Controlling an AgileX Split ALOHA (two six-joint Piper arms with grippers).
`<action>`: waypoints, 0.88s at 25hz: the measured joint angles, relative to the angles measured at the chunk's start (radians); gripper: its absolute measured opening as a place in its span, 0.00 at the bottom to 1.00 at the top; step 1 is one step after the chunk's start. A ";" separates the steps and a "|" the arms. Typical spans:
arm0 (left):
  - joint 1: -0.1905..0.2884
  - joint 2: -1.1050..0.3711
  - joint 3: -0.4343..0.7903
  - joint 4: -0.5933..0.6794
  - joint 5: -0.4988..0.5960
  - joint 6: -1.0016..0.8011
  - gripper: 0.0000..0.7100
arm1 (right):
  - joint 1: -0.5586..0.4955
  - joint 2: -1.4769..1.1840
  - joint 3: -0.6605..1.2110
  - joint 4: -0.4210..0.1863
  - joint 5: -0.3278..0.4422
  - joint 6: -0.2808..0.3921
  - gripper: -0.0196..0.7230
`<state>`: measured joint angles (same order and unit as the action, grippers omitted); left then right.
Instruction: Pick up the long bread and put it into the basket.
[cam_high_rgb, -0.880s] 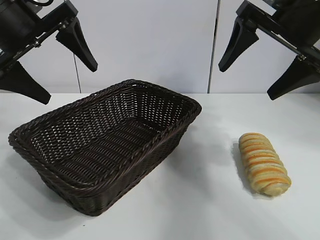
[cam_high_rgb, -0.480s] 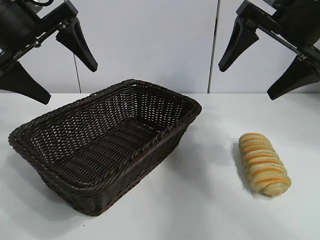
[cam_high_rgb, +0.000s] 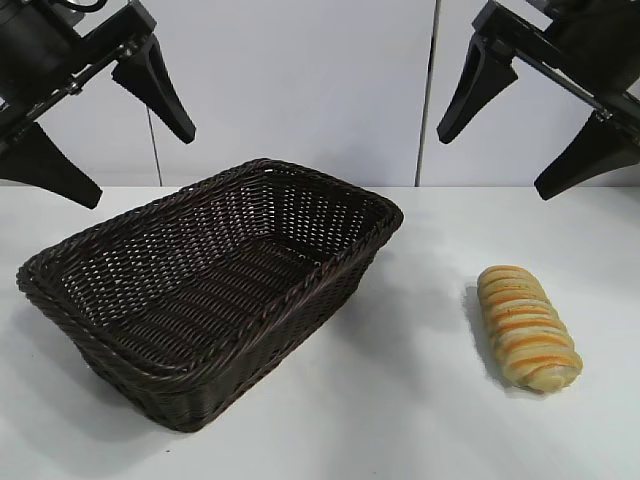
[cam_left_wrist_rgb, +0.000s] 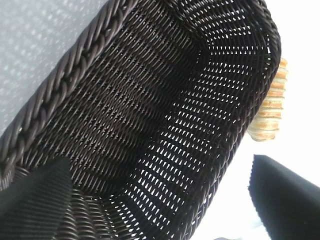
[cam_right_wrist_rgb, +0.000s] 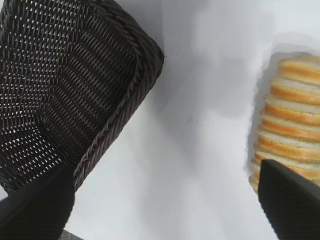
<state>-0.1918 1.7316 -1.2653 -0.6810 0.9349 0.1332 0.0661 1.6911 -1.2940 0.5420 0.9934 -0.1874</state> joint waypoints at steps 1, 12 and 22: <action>0.000 0.000 0.000 0.000 0.002 0.000 0.98 | 0.000 0.000 0.000 0.000 0.000 0.000 0.96; 0.000 -0.004 -0.011 -0.020 0.009 -0.031 0.98 | 0.000 0.000 0.000 0.000 0.007 0.000 0.96; -0.056 -0.262 0.129 0.386 -0.047 -0.507 0.98 | 0.000 0.000 0.000 -0.001 0.019 0.000 0.96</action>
<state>-0.2473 1.4695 -1.1362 -0.2951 0.8883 -0.3739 0.0661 1.6911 -1.2940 0.5407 1.0121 -0.1874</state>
